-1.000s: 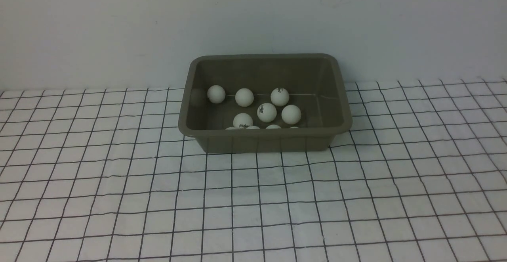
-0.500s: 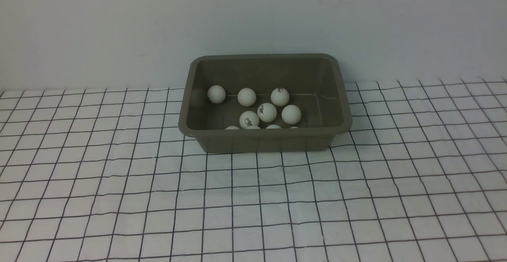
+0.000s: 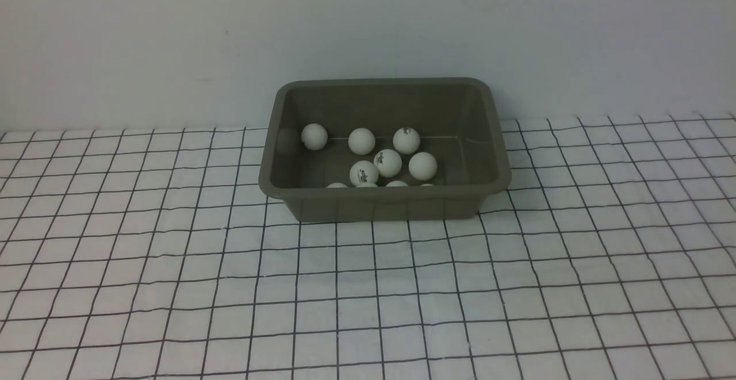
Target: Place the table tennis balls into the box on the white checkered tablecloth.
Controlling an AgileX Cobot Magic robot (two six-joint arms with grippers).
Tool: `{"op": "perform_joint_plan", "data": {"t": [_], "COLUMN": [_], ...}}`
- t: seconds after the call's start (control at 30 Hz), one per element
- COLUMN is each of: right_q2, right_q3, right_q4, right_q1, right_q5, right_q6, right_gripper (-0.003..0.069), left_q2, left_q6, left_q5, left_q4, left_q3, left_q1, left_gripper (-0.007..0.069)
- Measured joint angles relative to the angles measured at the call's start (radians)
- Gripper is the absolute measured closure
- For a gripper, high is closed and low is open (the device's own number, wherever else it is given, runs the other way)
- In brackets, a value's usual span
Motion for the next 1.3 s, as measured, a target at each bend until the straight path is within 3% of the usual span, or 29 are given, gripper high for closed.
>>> {"op": "perform_joint_plan", "data": {"t": [0.27,0.47,0.6,0.7,0.83,0.97,1.1,1.3], "right_q2": [0.0,0.0,0.0,0.0,0.0,0.0,0.0,0.0], "right_q3": [0.0,0.0,0.0,0.0,0.0,0.0,0.0,0.0], "right_q4": [0.0,0.0,0.0,0.0,0.0,0.0,0.0,0.0], "right_q1": [0.0,0.0,0.0,0.0,0.0,0.0,0.0,0.0], "right_q5": [0.0,0.0,0.0,0.0,0.0,0.0,0.0,0.0], "right_q6": [0.0,0.0,-0.001,-0.001,-0.001,-0.001,-0.001,-0.001], "right_gripper": [0.0676,0.0676,0.0676,0.0676,0.0676,0.0676,0.0676,0.0676], "left_q2": [0.0,0.0,0.0,0.0,0.0,0.0,0.001,0.001], "left_q6": [-0.011,0.008,-0.046,-0.239,-0.733,-1.062,-1.217,-1.187], "left_q5": [0.268,0.356,0.35,0.354,0.523,0.783,0.878,0.894], "left_q4": [0.015,0.305,0.354,0.468,0.887,1.305,1.489,1.511], "left_q3": [0.094,-0.028,-0.045,-0.015,0.101,0.182,0.24,0.305], "left_q1": [0.007,0.007,0.007,0.007,0.008,0.008,0.008,0.054], "left_gripper": [0.0629,0.0629,0.0629,0.0629,0.0629,0.0629,0.0629,0.0629]}}
